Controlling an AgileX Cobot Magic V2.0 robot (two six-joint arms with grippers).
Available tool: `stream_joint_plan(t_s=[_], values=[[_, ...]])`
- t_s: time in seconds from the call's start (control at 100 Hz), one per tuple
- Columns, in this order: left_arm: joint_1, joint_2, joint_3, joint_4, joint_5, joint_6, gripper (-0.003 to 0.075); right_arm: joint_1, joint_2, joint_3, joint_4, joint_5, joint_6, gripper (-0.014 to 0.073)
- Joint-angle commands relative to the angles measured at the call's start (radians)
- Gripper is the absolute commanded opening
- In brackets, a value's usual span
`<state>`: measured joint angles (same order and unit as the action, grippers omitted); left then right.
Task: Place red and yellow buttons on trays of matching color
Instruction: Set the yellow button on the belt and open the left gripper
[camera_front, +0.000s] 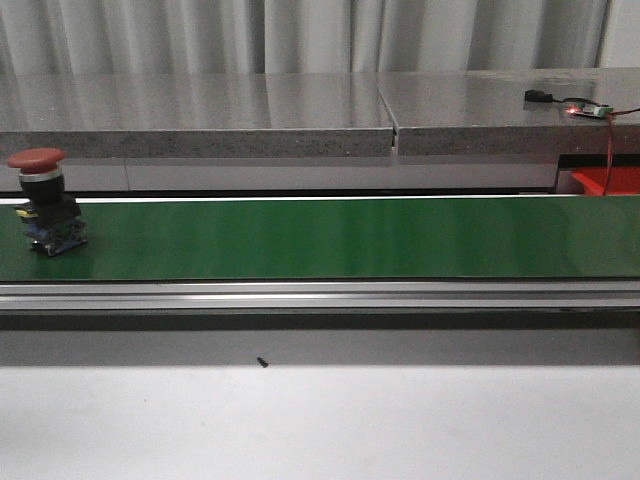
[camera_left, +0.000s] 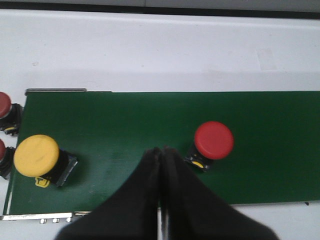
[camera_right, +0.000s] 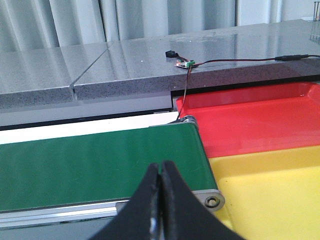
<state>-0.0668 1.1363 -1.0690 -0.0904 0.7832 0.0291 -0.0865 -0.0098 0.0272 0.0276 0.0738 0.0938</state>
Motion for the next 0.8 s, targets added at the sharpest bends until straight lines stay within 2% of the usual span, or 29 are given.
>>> stream_joint_plan(t_s=[0.0,0.32,0.58,0.79], values=[[-0.037,-0.057,-0.002,-0.005,-0.049,0.008,-0.0019,-0.006,-0.020,-0.014,-0.004,-0.082,-0.004,-0.0067],[-0.074,-0.274,0.163,-0.016,-0.049,0.017,-0.0019,-0.006,-0.020,-0.014,-0.004,-0.082,-0.004,-0.0067],[-0.074,-0.552,0.330,-0.059,0.020,0.015,-0.0019,-0.006,-0.020,-0.014,-0.004,-0.084,-0.004,-0.0067],[-0.073,-0.754,0.388,-0.059,0.102,0.011,-0.0019,-0.006,-0.020,-0.014,-0.004,-0.146,-0.004,-0.0067]])
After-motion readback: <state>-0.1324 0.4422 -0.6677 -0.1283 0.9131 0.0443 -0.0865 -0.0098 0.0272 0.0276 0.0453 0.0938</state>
